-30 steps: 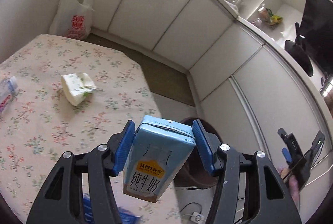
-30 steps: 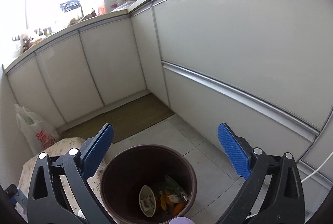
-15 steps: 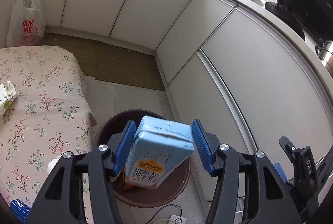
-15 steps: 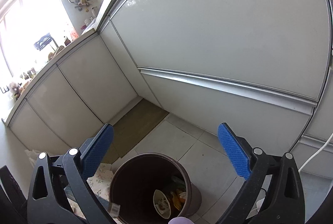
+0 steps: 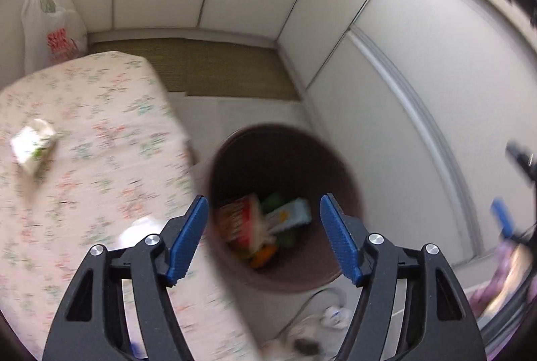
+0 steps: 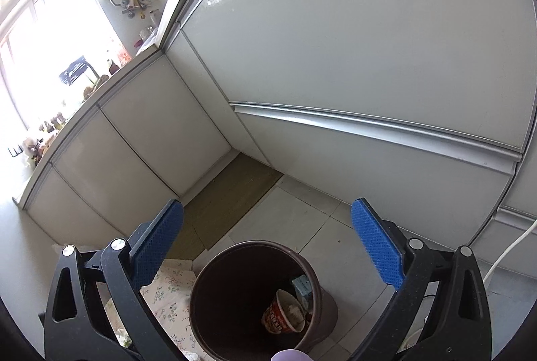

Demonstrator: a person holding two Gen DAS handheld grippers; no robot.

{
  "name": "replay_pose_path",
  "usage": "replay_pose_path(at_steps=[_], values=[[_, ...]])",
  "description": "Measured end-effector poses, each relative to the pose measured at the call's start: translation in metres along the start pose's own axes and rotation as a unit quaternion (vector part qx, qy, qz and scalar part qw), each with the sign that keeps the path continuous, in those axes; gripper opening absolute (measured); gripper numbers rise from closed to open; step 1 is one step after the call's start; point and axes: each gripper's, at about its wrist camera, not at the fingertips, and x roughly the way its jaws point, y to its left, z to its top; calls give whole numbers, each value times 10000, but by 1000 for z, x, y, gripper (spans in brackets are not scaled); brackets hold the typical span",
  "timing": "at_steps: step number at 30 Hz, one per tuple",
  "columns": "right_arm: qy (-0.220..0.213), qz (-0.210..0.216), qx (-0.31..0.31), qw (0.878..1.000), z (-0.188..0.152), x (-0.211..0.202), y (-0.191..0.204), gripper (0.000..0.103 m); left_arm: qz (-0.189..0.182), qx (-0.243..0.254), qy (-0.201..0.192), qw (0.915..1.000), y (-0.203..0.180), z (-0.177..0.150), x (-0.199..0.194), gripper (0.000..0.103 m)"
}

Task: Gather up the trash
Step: 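Move the left tool over the bin and open it to drop the carton, then grasp the flat blue box with the left tool and lift it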

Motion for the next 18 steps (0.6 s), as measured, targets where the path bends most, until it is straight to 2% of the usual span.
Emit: replay_pose_path(at_steps=[2, 5, 9, 12, 14, 16, 17, 18], values=[[97, 38, -112, 9999, -4, 3, 7, 96, 256, 215, 198, 9992, 20, -21, -11, 70], [256, 101, -217, 9994, -8, 9, 16, 96, 453, 554, 646, 9953, 52, -57, -22, 73], [440, 153, -290, 9985, -16, 14, 27, 96, 869, 1121, 1146, 9832, 91, -96, -35, 73], [559, 183, -381, 9975, -22, 18, 37, 96, 1027, 1152, 1333, 9790, 115, -112, -47, 74], [646, 197, -431, 9968, -27, 21, 43, 96, 1174, 654, 1380, 9813, 135, -121, -56, 78], [727, 208, -483, 9960, -33, 24, 50, 96, 1235, -340, 1400, 9818, 162, -131, -60, 82], [763, 219, -511, 9955, -35, 26, 54, 96, 1232, -935, 1380, 9783, 176, -138, -61, 82], [792, 231, -539, 9951, -37, 27, 58, 96, 1195, -1769, 1290, 9684, 192, -148, -63, 82]])
